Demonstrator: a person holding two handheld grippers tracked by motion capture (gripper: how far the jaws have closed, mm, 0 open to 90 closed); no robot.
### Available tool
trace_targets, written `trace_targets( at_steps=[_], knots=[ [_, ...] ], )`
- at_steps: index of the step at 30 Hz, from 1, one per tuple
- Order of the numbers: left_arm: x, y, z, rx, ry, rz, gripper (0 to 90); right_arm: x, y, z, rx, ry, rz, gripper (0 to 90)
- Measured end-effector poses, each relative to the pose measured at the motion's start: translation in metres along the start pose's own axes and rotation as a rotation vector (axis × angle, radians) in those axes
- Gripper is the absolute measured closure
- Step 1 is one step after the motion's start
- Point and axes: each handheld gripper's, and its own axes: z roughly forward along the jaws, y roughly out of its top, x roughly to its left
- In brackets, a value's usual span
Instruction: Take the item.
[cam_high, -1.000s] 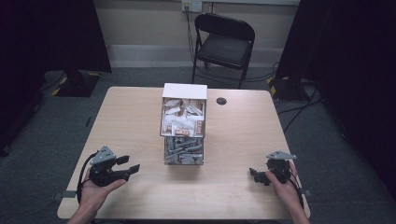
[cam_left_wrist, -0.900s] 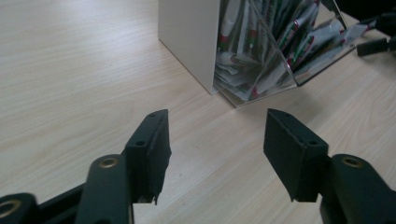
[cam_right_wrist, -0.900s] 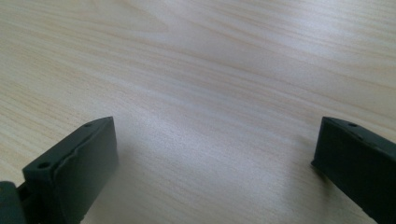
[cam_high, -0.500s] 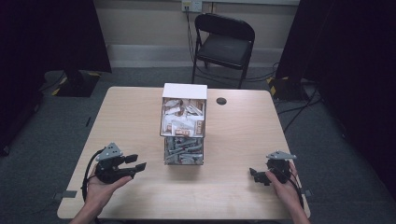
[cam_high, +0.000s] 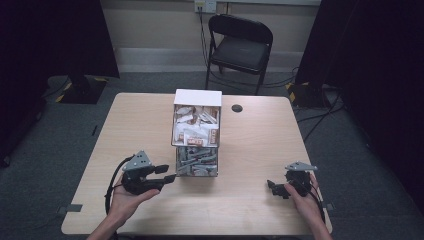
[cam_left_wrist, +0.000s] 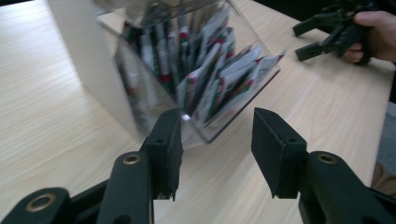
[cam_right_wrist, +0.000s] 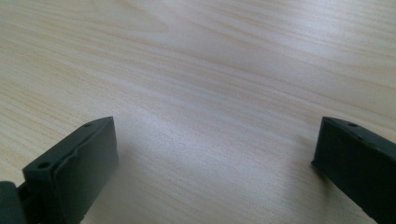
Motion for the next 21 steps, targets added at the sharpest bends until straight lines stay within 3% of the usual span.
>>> trace_targets(
  at_steps=[2,14,19,21],
  knots=[
    [-0.004,0.002,0.004,0.005,0.004,0.016,54.1,0.0,0.0,0.0,0.0,0.0,0.0,0.0],
    [-0.019,0.019,0.028,-0.005,-0.065,0.065,60.1,0.0,0.0,0.0,0.0,0.0,0.0,0.0],
    [-0.022,0.024,0.039,0.006,-0.063,0.063,64.0,0.0,0.0,0.0,0.0,0.0,0.0,0.0],
    [-0.022,0.024,0.044,0.009,-0.087,0.052,65.1,0.0,0.0,0.0,0.0,0.0,0.0,0.0]
  ],
)
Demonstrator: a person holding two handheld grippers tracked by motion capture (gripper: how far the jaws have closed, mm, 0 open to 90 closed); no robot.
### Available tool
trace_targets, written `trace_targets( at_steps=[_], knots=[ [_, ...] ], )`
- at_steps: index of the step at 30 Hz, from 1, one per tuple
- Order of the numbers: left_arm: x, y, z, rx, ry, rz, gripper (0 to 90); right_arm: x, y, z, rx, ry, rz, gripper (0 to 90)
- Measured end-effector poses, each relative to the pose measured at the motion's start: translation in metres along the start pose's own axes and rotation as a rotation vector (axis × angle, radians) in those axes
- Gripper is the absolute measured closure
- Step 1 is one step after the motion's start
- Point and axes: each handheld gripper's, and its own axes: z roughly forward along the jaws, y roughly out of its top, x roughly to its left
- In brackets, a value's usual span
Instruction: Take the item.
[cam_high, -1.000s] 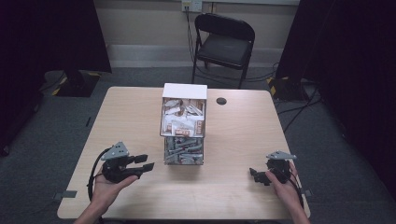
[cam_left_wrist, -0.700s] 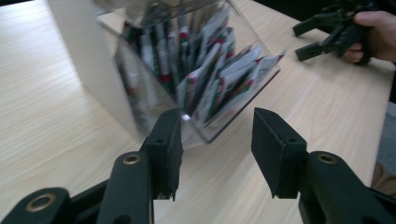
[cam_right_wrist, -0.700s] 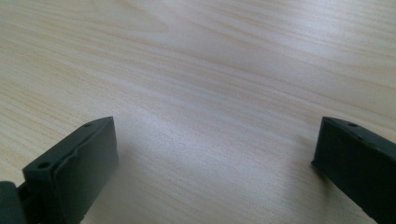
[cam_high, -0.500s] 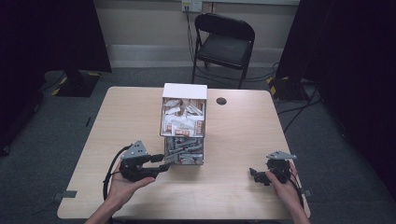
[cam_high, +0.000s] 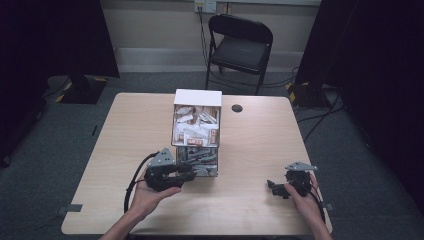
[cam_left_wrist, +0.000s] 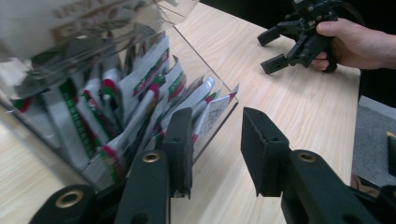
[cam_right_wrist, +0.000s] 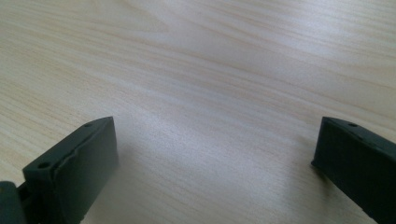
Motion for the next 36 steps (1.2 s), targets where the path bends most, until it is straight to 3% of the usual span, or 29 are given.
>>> trace_targets(
  at_steps=[17,21,27,36],
  knots=[
    [0.006,-0.001,0.023,0.025,0.012,-0.002,70.3,0.0,0.0,0.0,0.0,0.0,0.001,0.0],
    [0.007,-0.002,0.026,0.015,0.009,0.009,73.8,0.0,0.0,0.0,0.0,0.0,0.001,0.0],
    [0.009,-0.007,0.026,0.005,0.018,-0.014,76.0,0.0,0.0,0.0,0.0,0.0,0.001,0.0],
    [0.011,-0.013,0.031,0.002,0.02,-0.019,74.9,0.0,0.0,0.0,0.0,0.0,0.001,0.0]
  ],
)
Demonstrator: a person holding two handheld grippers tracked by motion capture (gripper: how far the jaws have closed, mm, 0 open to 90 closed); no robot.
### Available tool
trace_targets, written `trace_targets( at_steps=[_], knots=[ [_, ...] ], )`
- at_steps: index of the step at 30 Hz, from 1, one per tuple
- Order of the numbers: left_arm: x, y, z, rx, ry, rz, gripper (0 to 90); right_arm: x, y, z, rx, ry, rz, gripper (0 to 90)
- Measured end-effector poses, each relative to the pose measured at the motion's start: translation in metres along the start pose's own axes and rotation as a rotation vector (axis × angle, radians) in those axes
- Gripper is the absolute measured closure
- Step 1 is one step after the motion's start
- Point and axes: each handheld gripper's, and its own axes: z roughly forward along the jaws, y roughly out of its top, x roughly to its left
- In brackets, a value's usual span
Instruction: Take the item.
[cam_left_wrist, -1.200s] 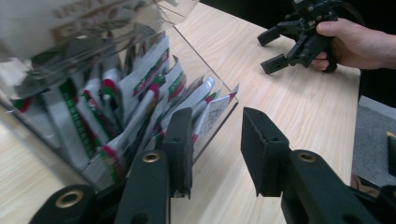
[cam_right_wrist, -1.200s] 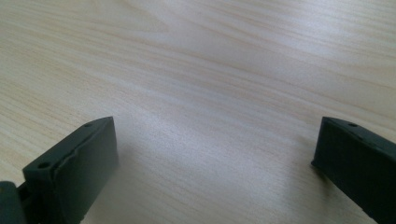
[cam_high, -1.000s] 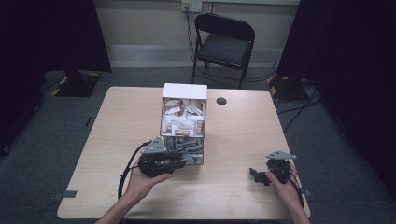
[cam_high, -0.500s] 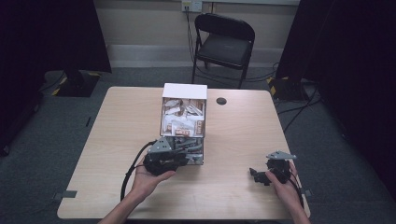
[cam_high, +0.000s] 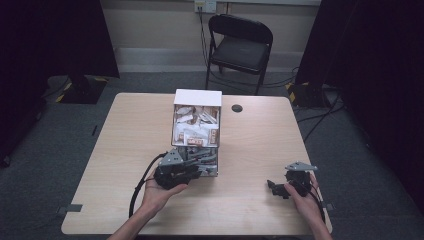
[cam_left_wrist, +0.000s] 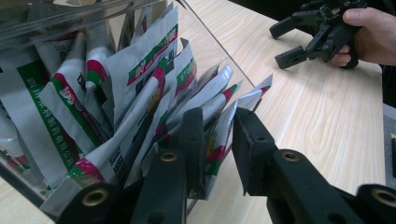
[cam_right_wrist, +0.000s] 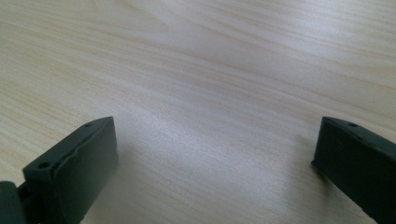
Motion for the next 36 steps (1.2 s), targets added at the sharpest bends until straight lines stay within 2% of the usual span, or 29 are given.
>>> trace_targets(
  at_steps=[6,11,13,22,36],
  knots=[
    [0.0005,-0.0021,0.0007,-0.004,-0.003,0.013,79.1,0.0,0.0,0.0,0.0,0.0,0.0,0.0],
    [0.002,-0.0042,0.002,-0.018,-0.017,0.007,79.4,0.0,0.0,0.0,0.0,0.0,0.0,0.0],
    [0.0019,-0.0046,0.0024,-0.019,-0.01,0.008,79.7,0.0,0.0,0.0,0.0,-0.001,0.0,0.0],
    [0.0023,-0.0044,0.0056,-0.016,-0.005,0.005,88.8,0.0,0.0,0.0,0.0,0.0,0.0,0.0],
    [0.0029,-0.0028,0.0029,-0.023,-0.025,-0.011,89.6,0.0,0.0,0.0,0.0,-0.001,0.0,0.0]
  ],
)
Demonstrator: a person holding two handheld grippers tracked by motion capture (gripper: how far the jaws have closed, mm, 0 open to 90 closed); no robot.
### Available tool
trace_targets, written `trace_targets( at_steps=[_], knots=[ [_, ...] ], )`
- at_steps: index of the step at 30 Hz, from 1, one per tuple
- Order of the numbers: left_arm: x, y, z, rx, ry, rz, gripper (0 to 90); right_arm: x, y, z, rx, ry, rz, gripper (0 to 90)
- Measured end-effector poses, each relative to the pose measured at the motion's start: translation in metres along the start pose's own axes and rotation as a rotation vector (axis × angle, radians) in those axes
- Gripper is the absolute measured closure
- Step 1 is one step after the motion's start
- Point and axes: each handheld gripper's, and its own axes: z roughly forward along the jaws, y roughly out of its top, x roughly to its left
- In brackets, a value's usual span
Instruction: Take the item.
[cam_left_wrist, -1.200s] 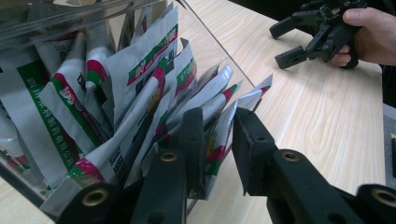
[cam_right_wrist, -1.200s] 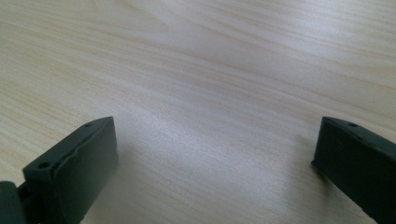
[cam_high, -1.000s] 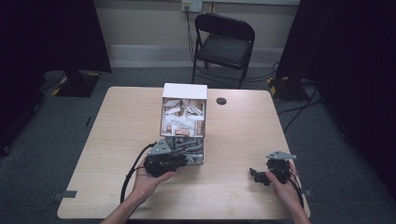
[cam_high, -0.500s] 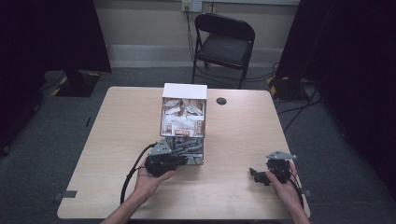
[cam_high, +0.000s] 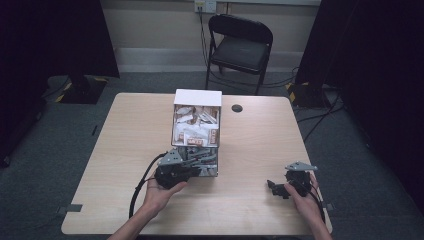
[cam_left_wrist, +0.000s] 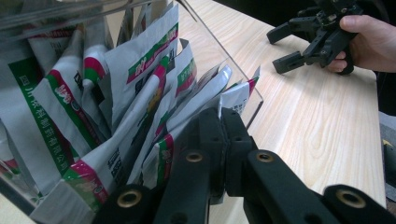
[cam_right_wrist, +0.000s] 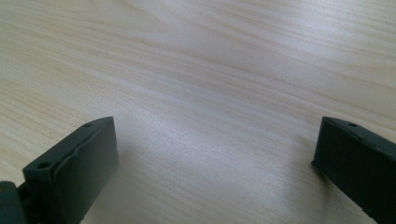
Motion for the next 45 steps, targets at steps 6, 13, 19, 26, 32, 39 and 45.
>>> trace_targets(
  at_steps=[6,13,19,26,32,39,45],
  knots=[
    [0.0,0.002,-0.004,-0.009,-0.013,-0.001,89.6,0.0,0.0,0.0,0.0,0.0,0.0,0.0],
    [0.0,0.002,-0.007,-0.015,-0.017,0.0,89.7,0.0,0.0,0.0,0.0,0.001,0.0,0.0],
    [-0.002,0.003,-0.012,-0.03,-0.024,-0.014,89.7,0.0,0.0,0.0,0.0,0.001,0.0,0.0],
    [-0.002,0.005,-0.017,-0.047,-0.036,-0.017,89.7,0.0,0.0,0.0,0.001,0.004,-0.003,0.0],
    [-0.004,0.007,-0.022,-0.052,-0.04,-0.008,89.8,0.0,0.0,0.0,0.001,0.004,-0.004,0.0],
    [-0.004,0.008,-0.025,-0.061,-0.048,-0.02,89.8,0.0,0.0,0.0,0.001,0.005,-0.004,0.0],
    [-0.007,0.011,-0.03,-0.072,-0.057,-0.016,89.8,0.0,0.0,0.0,0.001,0.005,-0.004,0.0]
  ],
)
